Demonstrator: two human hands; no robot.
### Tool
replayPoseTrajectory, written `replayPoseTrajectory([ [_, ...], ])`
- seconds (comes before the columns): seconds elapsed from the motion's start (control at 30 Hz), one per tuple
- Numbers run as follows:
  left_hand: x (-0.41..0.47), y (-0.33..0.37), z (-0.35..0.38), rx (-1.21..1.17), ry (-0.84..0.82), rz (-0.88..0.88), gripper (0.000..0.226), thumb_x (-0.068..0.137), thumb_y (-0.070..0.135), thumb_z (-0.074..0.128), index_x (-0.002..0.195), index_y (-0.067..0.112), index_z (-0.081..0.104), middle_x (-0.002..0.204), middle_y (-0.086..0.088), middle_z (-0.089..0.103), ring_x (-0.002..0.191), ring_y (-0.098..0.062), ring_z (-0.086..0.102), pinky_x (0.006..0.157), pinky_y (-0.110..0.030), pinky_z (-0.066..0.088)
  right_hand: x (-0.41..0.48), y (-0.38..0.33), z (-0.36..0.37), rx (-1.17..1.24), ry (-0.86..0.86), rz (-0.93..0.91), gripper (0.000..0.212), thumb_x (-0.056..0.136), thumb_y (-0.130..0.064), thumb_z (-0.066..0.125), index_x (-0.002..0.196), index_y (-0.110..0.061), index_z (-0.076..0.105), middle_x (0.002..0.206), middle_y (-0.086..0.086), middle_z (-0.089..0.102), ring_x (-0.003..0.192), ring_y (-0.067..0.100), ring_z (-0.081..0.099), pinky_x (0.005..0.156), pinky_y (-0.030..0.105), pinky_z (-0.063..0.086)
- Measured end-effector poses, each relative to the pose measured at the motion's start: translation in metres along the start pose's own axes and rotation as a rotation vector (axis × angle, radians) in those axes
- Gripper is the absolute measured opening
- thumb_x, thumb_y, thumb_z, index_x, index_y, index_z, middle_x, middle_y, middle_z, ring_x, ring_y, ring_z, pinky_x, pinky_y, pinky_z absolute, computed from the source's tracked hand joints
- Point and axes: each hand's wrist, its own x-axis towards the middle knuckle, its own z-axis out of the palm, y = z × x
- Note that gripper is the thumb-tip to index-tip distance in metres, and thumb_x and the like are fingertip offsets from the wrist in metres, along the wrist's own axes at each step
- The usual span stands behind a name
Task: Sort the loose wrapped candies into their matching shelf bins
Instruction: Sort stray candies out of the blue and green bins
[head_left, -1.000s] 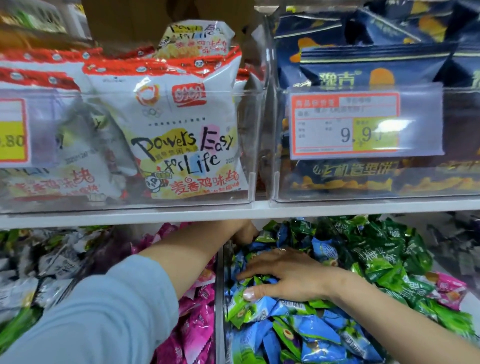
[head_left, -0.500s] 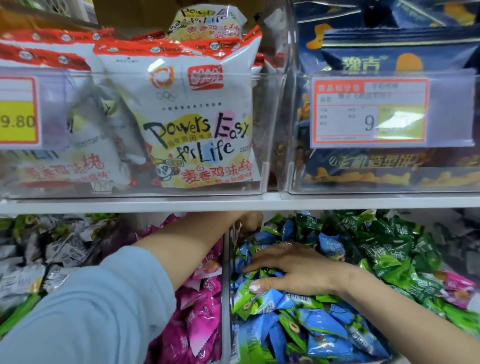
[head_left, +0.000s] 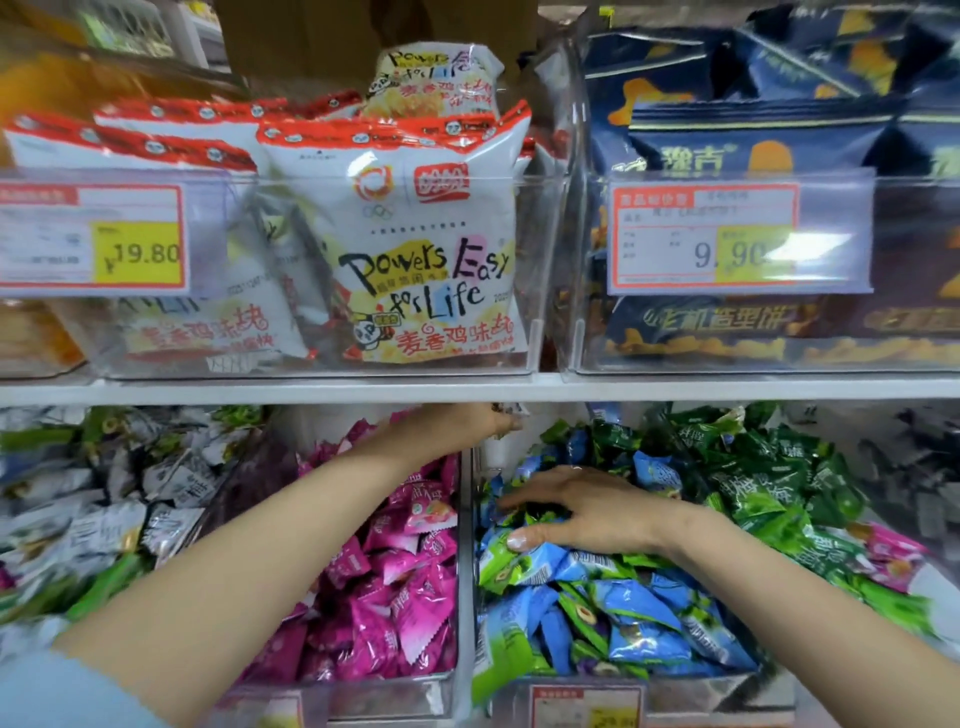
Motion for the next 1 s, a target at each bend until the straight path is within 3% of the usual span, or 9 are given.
replayPoseTrajectory([
  [0.17,-0.031,0.013,0.001,-0.043,0.167,0.091,0.032,0.091,0.03,0.058,0.114,0.006,0.059,0.09,0.006,0.049,0.096,-0.015,0.054,0.056,-0.007,0.03,-0.008,-0.006,-0.014,0.182,0.129,0.005,0.045,0.085,-0.054,0.056,0.127,-0.038,0.054,0.134,-0.016,0.049,0.122,0.003,0.044,0.097,0.018,0.032],
  [0.23,-0.032,0.012,0.004,-0.083,0.195,0.075,0.033,0.091,0.03,0.059,0.114,0.005,0.058,0.101,-0.001,0.063,0.097,-0.018,0.055,0.053,-0.003,0.031,-0.012,-0.004,-0.025,0.253,0.257,0.029,0.033,0.087,-0.046,0.059,0.117,-0.034,0.062,0.121,-0.016,0.057,0.114,0.002,0.05,0.093,0.017,0.035],
  [0.27,-0.036,0.015,0.003,-0.088,0.216,0.083,0.035,0.09,0.03,0.06,0.116,0.007,0.058,0.093,0.002,0.06,0.098,-0.017,0.055,0.055,-0.004,0.031,-0.013,0.001,-0.03,0.262,0.355,0.05,0.027,0.088,-0.041,0.06,0.112,-0.031,0.065,0.116,-0.014,0.06,0.112,0.005,0.053,0.091,0.017,0.037],
  [0.37,-0.036,0.01,0.007,-0.141,0.259,0.078,0.044,0.085,0.033,0.065,0.124,0.017,0.054,0.117,0.003,0.059,0.103,-0.013,0.056,0.078,-0.015,0.036,-0.014,0.03,-0.042,0.14,0.588,0.245,0.022,0.095,-0.032,0.053,0.113,-0.028,0.065,0.12,-0.007,0.062,0.113,0.015,0.056,0.094,0.026,0.043],
  [0.53,-0.034,0.009,0.012,-0.232,0.201,0.066,0.05,0.08,0.027,0.073,0.124,0.016,0.052,0.116,0.002,0.059,0.103,-0.015,0.058,0.09,-0.027,0.043,-0.007,0.061,-0.046,-0.203,0.408,0.398,0.037,0.094,-0.04,0.052,0.13,-0.031,0.053,0.135,-0.005,0.054,0.122,0.017,0.05,0.097,0.028,0.036],
  [0.7,-0.033,0.008,0.013,-0.213,0.21,0.102,0.049,0.078,0.021,0.074,0.123,0.013,0.054,0.109,0.0,0.062,0.092,-0.012,0.059,0.08,-0.018,0.042,0.006,0.062,-0.049,-0.35,0.328,0.399,0.035,0.092,-0.038,0.056,0.126,-0.04,0.054,0.132,-0.009,0.055,0.121,0.018,0.049,0.089,0.028,0.036],
  [0.8,-0.036,0.01,0.013,-0.217,0.211,0.117,0.046,0.073,0.02,0.078,0.115,0.015,0.059,0.083,0.005,0.057,0.075,-0.006,0.055,0.061,-0.005,0.037,0.008,0.067,-0.045,-0.276,0.433,0.349,0.022,0.089,-0.026,0.062,0.109,-0.031,0.067,0.116,-0.008,0.064,0.109,0.015,0.055,0.085,0.025,0.039],
  [0.9,-0.037,0.013,0.012,-0.238,0.219,0.111,0.041,0.07,0.021,0.081,0.105,0.014,0.062,0.088,-0.001,0.064,0.082,-0.015,0.06,0.073,-0.018,0.045,-0.001,0.067,-0.046,0.047,0.601,0.301,0.018,0.087,-0.012,0.063,0.079,-0.026,0.07,0.087,-0.01,0.067,0.093,0.01,0.06,0.095,0.028,0.044],
  [1.0,-0.04,0.019,0.012,-0.314,0.221,0.061,0.045,0.072,0.023,0.079,0.109,0.006,0.06,0.083,-0.006,0.061,0.075,-0.019,0.062,0.082,-0.037,0.052,-0.009,0.07,-0.043,-0.079,0.46,0.317,0.015,0.091,-0.026,0.059,0.098,-0.037,0.066,0.11,-0.014,0.065,0.11,0.011,0.056,0.105,0.035,0.036],
])
